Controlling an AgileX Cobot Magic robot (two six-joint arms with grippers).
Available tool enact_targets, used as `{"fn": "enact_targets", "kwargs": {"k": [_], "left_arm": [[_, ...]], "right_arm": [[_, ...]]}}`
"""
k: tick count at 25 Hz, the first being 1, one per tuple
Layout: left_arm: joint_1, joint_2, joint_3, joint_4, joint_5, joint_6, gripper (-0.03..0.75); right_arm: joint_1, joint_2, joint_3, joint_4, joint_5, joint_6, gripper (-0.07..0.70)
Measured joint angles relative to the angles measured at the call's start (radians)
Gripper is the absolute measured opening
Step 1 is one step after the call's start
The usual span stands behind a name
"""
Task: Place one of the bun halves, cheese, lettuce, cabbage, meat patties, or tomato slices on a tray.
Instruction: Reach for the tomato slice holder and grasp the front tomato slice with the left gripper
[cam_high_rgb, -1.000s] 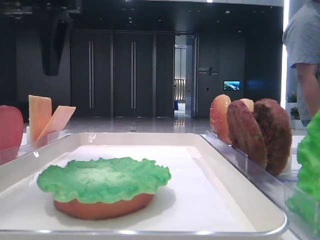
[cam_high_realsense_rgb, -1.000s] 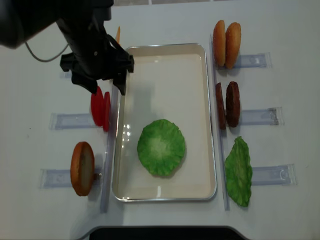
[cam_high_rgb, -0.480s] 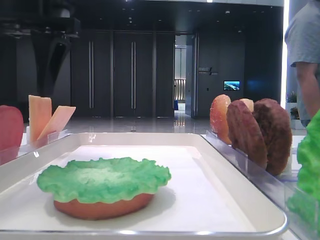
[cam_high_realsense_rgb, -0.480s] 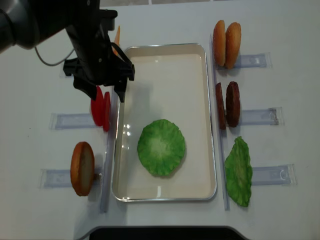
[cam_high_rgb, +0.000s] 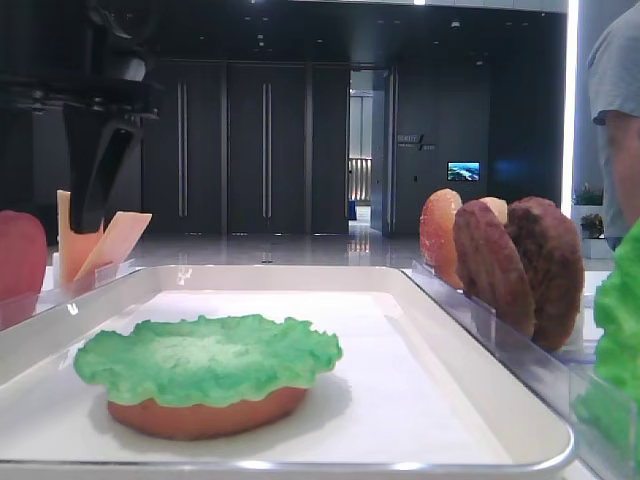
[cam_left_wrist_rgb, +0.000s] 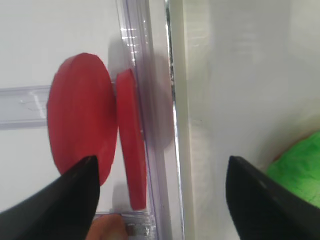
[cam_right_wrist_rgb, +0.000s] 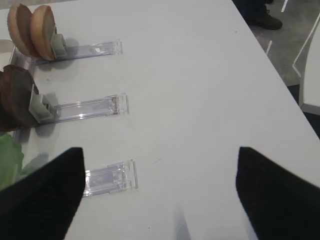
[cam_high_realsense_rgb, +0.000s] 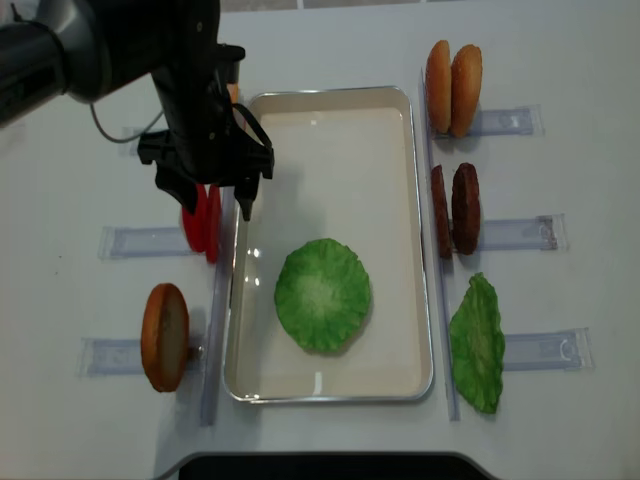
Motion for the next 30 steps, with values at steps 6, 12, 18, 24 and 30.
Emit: {"fn": "enact_targets", "kwargs": {"k": [6,12,18,24,30], "left_arm": [[0.000,0.027,0.000,0.026,-0.001,0.000,0.595],[0.000,0.054,0.000,0.031,-0.013,0.000,0.533],[0.000,0.071,0.000,0.052,-0.020,0.000,0.431],[0.000,0.075,0.000,0.068,-0.027,0.001,0.226],[0.000,0.077,0.000,0.086,-0.025,0.020,0.051]], "right_arm": [[0.000,0.000,0.000,0.000,0.000,0.000,0.581],[0.000,0.000,0.000,0.000,0.000,0.000,0.581],[0.000,0.000,0.000,0.000,0.000,0.000,0.581],[0.000,0.000,0.000,0.000,0.000,0.000,0.581],[0.000,0.000,0.000,0.000,0.000,0.000,0.581]]}}
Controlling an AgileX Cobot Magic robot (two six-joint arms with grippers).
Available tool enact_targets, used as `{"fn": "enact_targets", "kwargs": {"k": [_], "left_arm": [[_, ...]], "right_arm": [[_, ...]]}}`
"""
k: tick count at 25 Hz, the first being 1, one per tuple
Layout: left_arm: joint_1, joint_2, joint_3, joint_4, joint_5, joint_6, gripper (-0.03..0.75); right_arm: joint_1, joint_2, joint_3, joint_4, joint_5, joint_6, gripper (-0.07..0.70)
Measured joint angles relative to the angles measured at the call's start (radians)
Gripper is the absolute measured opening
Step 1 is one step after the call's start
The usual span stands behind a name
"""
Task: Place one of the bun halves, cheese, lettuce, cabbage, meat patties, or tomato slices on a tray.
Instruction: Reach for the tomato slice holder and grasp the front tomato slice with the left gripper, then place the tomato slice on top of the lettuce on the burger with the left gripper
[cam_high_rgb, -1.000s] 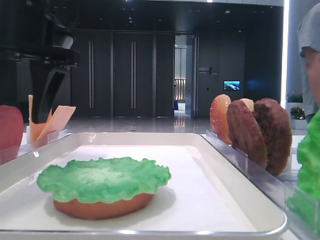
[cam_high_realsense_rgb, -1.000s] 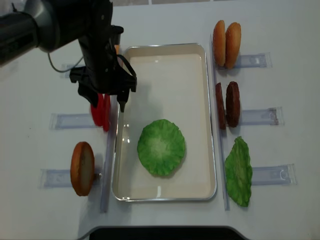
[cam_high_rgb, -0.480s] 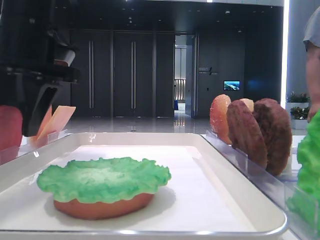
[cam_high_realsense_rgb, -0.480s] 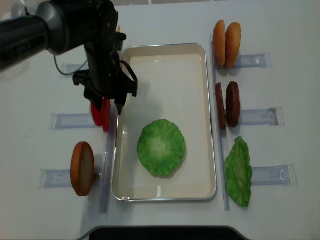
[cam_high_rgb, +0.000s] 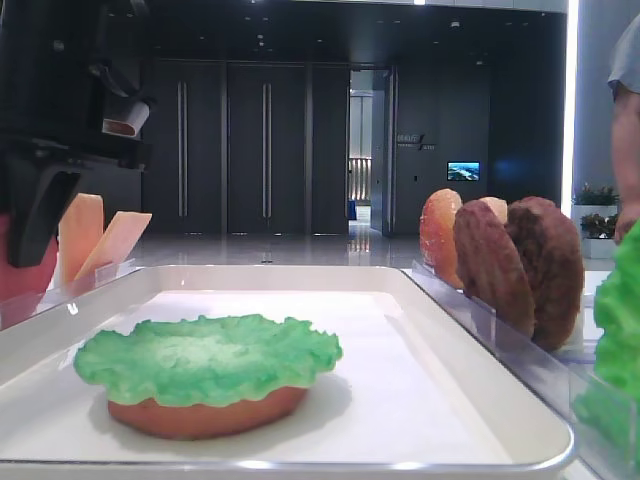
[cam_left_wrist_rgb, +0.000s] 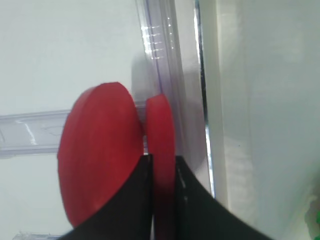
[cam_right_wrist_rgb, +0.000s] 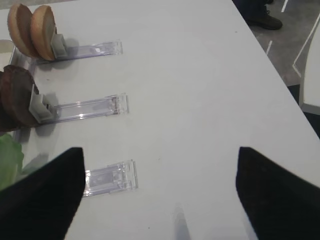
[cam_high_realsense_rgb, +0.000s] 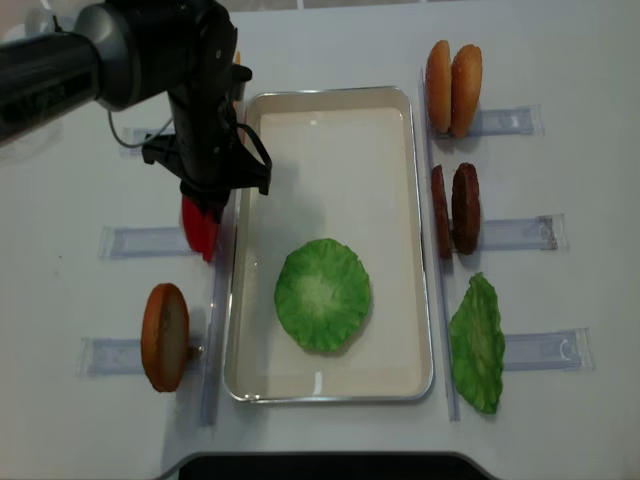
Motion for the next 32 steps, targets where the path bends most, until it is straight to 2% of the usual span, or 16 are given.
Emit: {"fn": "enact_targets", "kwargs": {"k": [5,11,20,25,29,32], "left_arm": [[-0.005,-0.012,0.000,-0.010,0.009,0.001,0.051],[-0.012,-0.141,0.000,-0.109,0.017,0.029,0.051],[-0.018,-0.293,0.008,-0.295,0.024,0.150,0.051],[-0.018,-0.358,0.136,-0.424,-0.078,0.243,0.051],[-0.018,-0.409,0.279,-0.561,-0.212,0.347,0.051],[-0.018,-0.437,0.381,-0.707,-0.324,0.473,0.051]], "right_arm": [[0.000,0.000,0.000,0.000,0.000,0.000,0.581],[0.000,0.000,0.000,0.000,0.000,0.000,0.580],[0.000,0.000,0.000,0.000,0.000,0.000,0.580],[0.000,0.000,0.000,0.000,0.000,0.000,0.580],[0.000,0.000,0.000,0.000,0.000,0.000,0.580],[0.000,0.000,0.000,0.000,0.000,0.000,0.580]]}}
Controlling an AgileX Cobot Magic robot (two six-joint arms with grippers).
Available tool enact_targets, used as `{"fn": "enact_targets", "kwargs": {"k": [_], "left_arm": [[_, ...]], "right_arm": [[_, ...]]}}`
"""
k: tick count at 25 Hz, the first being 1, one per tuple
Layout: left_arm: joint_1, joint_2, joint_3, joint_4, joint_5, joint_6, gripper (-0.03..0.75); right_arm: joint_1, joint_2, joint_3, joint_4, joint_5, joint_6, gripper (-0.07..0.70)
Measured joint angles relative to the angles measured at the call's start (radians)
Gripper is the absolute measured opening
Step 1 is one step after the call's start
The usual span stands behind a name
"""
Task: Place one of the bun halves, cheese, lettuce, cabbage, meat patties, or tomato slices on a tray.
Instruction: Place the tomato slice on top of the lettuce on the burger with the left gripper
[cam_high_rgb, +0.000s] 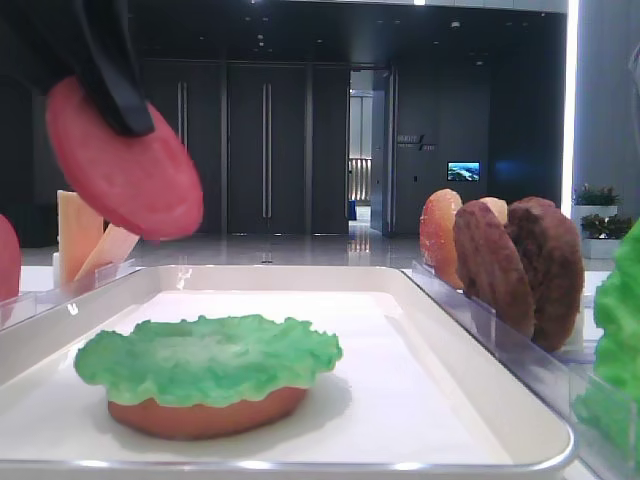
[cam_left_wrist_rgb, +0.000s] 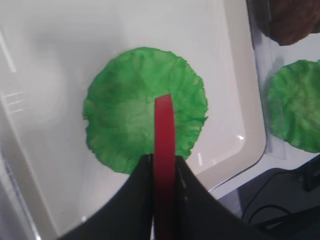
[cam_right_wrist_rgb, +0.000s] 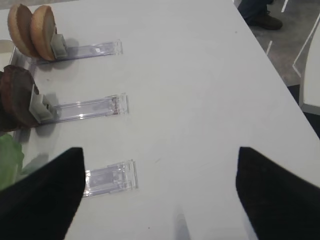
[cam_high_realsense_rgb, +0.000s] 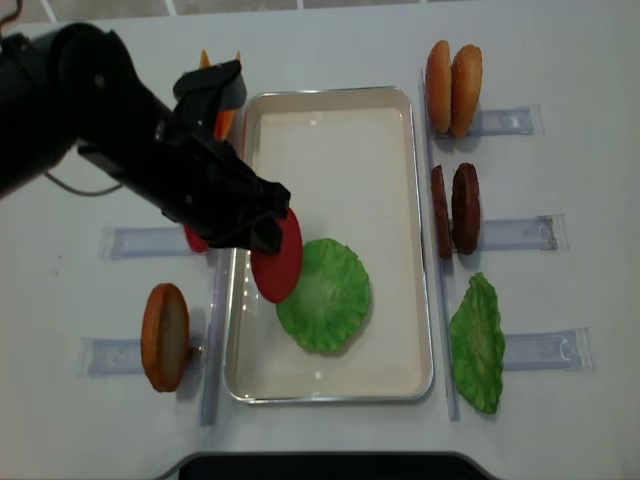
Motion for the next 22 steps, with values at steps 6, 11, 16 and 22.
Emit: {"fn": "enact_targets", "kwargs": {"k": [6,11,16,22], "left_arm": [[0.000,-0.003,0.135,-0.198,-0.165,0.175,0.050],[0.000,0.039,0.162,-0.293,-0.246,0.190,0.050],[0.000,0.107,0.166,-0.406,-0.287,0.295,0.050],[0.000,0.130,0.166,-0.530,-0.295,0.457,0.050]], "right_arm": [[0.000,0.000,0.000,0.000,0.000,0.000,0.580],[0.000,0.000,0.000,0.000,0.000,0.000,0.580],[0.000,0.000,0.000,0.000,0.000,0.000,0.580],[0.000,0.000,0.000,0.000,0.000,0.000,0.580]]}}
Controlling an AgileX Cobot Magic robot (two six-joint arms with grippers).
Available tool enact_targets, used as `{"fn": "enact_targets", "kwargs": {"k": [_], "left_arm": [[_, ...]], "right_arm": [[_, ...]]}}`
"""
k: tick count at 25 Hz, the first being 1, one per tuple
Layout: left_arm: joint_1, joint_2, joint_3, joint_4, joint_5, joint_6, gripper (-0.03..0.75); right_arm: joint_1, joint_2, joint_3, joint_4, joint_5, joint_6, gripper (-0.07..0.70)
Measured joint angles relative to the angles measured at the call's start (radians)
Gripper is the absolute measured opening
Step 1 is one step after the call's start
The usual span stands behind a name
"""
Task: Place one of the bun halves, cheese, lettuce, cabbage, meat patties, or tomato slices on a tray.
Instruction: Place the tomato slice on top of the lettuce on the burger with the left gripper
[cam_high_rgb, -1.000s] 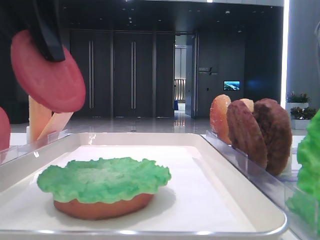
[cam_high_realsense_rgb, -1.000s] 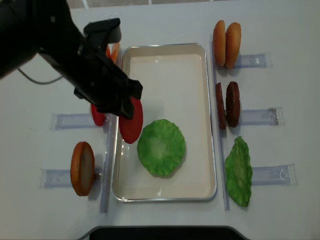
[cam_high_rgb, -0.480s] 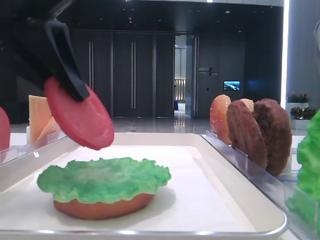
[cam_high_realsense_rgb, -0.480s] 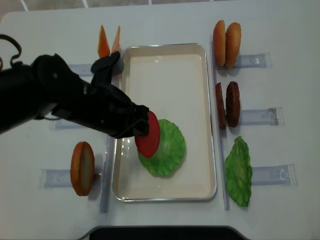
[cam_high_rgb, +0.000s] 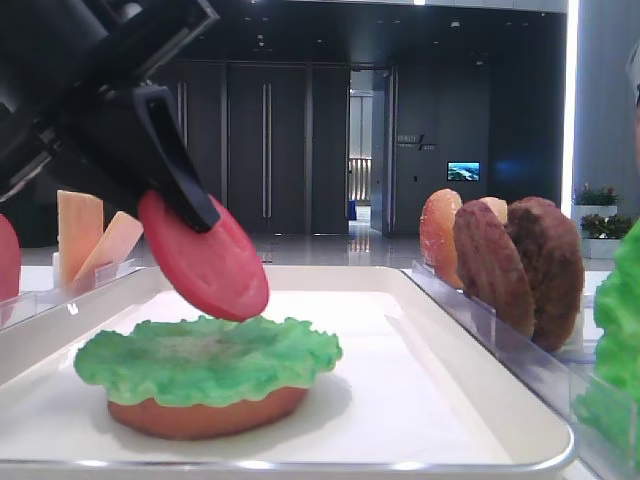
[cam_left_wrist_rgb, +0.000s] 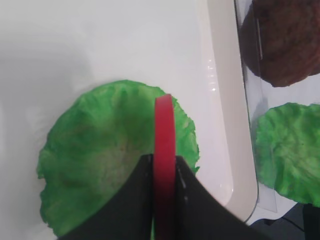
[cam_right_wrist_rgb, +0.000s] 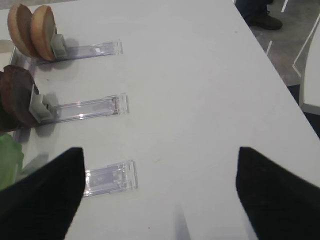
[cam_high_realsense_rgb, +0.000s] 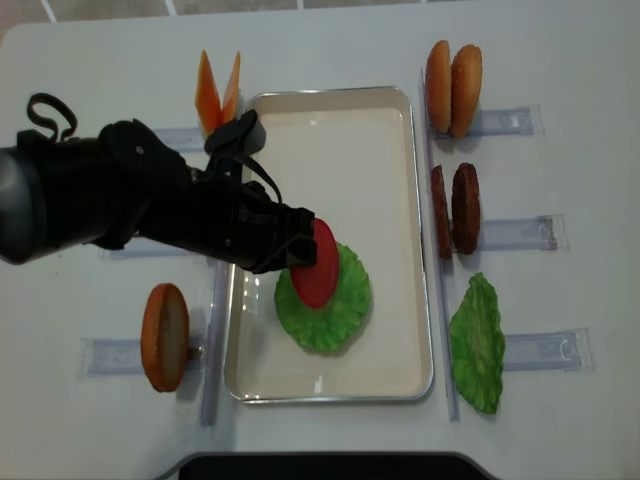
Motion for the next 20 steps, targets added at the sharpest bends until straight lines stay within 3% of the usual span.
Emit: {"fn": "enact_targets", "kwargs": {"k": [6,13,20], "left_arm": [[0.000,0.004,0.000,-0.090,0.004,0.122,0.050],[0.000,0.054,0.000,-0.240,0.073,0.295,0.050],[0.000,0.090,0.000,-0.262,0.111,0.316,0.050]], "right_arm": [[0.000,0.000,0.000,0.000,0.000,0.000,0.580],[0.000,0.000,0.000,0.000,0.000,0.000,0.580],[0.000,0.000,0.000,0.000,0.000,0.000,0.580]]}}
